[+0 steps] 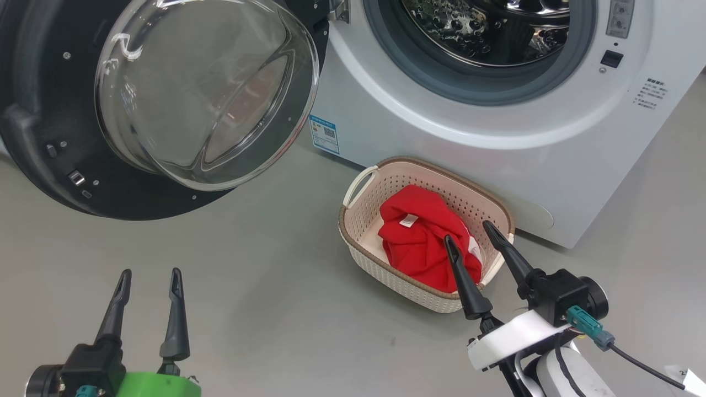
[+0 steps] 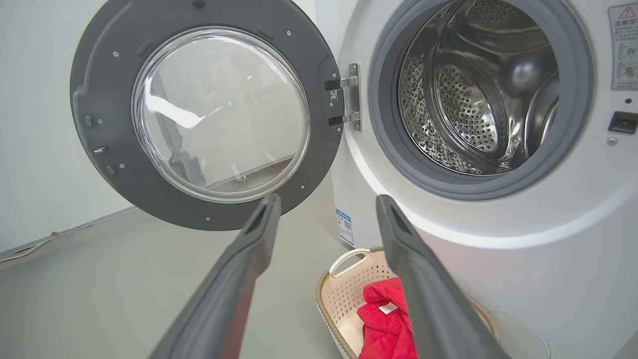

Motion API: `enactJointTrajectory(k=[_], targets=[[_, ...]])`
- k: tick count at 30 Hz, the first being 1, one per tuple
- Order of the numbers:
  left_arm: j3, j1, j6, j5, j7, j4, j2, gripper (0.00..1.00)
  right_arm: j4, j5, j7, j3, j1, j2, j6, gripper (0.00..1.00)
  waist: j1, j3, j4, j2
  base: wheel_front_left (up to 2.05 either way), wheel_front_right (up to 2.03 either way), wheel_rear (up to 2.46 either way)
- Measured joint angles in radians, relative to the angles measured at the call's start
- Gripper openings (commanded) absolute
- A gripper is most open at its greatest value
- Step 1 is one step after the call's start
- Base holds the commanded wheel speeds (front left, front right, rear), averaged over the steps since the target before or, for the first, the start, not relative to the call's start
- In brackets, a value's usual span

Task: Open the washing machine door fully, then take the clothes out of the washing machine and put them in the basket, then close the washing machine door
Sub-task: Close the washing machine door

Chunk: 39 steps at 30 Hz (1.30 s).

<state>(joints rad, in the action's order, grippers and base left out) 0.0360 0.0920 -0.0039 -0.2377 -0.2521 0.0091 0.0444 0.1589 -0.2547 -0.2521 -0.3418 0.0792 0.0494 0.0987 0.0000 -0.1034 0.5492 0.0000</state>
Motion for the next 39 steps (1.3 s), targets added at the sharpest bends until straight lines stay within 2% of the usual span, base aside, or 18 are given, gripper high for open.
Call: enactJointTrajectory(k=[2, 3, 4, 5, 17, 25, 32, 33, 36, 39], targets=[[0.000, 0.000, 0.000, 0.000, 0.000, -0.002, 0.000, 1.00, 0.000, 0.000, 0.000, 0.000, 0.000, 0.000, 0.000, 1.00, 0.0000, -0.002, 0.000, 0.0000, 0.00, 0.00, 0.00], [0.000, 0.000, 0.000, 0.000, 0.000, -0.003, 0.000, 0.62, 0.000, 0.000, 0.000, 0.000, 0.001, 0.000, 0.000, 1.00, 0.0000, -0.003, 0.000, 0.0001, 0.00, 0.00, 0.00], [0.000, 0.000, 0.000, -0.002, 0.000, -0.005, 0.000, 0.34, 0.000, 0.000, 0.000, 0.000, 0.001, 0.000, 0.000, 1.00, 0.0000, -0.005, 0.001, 0.0000, 0.00, 0.00, 0.00], [0.000, 0.000, 0.000, -0.006, 0.000, -0.007, 0.000, 0.01, -0.001, 0.000, 0.000, 0.000, 0.003, 0.000, 0.000, 1.00, 0.0000, -0.008, 0.001, 0.0000, 0.00, 0.00, 0.00], [-0.051, -0.005, -0.012, -0.042, 0.000, -0.058, 0.002, 0.00, -0.016, 0.011, 0.000, -0.005, 0.021, 0.009, -0.005, 1.00, 0.0000, -0.069, 0.005, 0.0000, 0.00, 0.00, 0.00], [-0.168, -0.072, -0.047, -0.141, 0.000, -0.093, 0.009, 0.00, -0.024, 0.020, 0.000, 0.012, 0.021, 0.040, -0.023, 1.00, 0.0000, -0.126, 0.009, 0.0000, 0.00, 0.00, 0.00], [-0.301, -0.151, -0.064, -0.188, -0.002, -0.112, 0.127, 0.00, -0.046, 0.038, 0.002, 0.023, 0.021, 0.059, -0.032, 1.00, 0.0000, -0.161, 0.012, 0.0000, 0.00, 0.00, 0.00], [-0.331, -0.168, -0.068, -0.218, -0.005, -0.113, 0.135, 0.00, -0.050, 0.038, 0.005, 0.022, 0.021, 0.060, -0.032, 1.00, 0.0000, -0.166, 0.012, 0.0000, 0.00, 0.00, 0.00], [-0.436, -0.243, -0.076, -0.401, -0.004, -0.096, 0.136, 0.00, -0.057, 0.047, 0.010, 0.017, 0.026, 0.065, -0.032, 1.00, 0.0000, -0.177, 0.004, 0.0000, 0.00, 0.00, 0.00], [-0.514, -0.311, -0.078, -0.498, 0.039, -0.060, 0.182, 0.00, -0.070, 0.047, 0.015, 0.014, 0.036, 0.069, -0.032, 1.00, 0.0000, -0.186, -0.006, 0.0000, 0.00, 0.00, 0.00]])
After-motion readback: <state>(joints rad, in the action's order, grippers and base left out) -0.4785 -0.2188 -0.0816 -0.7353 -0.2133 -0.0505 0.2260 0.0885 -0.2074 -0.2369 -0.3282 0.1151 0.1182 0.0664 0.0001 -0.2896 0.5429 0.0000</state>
